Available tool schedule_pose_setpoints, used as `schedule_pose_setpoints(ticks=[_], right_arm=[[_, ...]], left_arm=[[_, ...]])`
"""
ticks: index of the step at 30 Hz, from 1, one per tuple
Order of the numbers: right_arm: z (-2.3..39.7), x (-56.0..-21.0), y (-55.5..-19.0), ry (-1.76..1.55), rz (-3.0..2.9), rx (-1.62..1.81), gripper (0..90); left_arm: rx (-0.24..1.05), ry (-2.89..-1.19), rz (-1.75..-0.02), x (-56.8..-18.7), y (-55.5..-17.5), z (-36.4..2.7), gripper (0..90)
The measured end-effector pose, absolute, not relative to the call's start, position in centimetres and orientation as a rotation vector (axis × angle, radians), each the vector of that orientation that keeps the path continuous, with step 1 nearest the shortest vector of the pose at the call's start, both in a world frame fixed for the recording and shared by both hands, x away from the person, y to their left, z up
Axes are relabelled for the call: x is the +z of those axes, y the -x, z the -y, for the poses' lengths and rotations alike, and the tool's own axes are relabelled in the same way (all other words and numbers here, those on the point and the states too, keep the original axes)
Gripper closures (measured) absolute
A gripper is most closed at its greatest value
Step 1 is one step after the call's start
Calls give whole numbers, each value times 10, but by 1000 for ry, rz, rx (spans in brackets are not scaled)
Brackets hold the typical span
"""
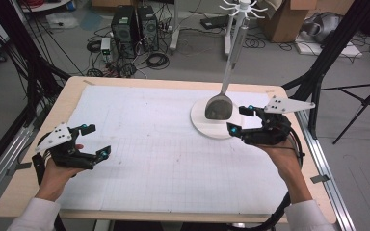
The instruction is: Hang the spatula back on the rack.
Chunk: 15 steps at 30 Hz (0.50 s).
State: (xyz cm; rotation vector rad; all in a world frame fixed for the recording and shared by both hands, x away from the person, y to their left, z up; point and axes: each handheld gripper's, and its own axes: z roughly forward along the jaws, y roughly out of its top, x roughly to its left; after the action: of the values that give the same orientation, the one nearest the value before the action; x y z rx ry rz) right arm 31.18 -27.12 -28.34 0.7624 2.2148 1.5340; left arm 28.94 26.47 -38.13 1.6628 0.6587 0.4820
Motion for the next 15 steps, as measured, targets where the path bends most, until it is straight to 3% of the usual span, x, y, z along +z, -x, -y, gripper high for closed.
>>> schedule_pose_setpoints(ticks=[7, 10, 15], right_arm=[[282, -311, -303, -761, -2178, 1595, 91], [285, -323, -298, -758, -2154, 1601, 4], [297, -347, -292, -771, -2115, 1622, 4]], left_arm=[[478, -1664, -648, -382, -288, -263, 18], [479, -1669, -649, -383, -287, -262, 18], [487, -1668, -651, -384, -284, -263, 18]])
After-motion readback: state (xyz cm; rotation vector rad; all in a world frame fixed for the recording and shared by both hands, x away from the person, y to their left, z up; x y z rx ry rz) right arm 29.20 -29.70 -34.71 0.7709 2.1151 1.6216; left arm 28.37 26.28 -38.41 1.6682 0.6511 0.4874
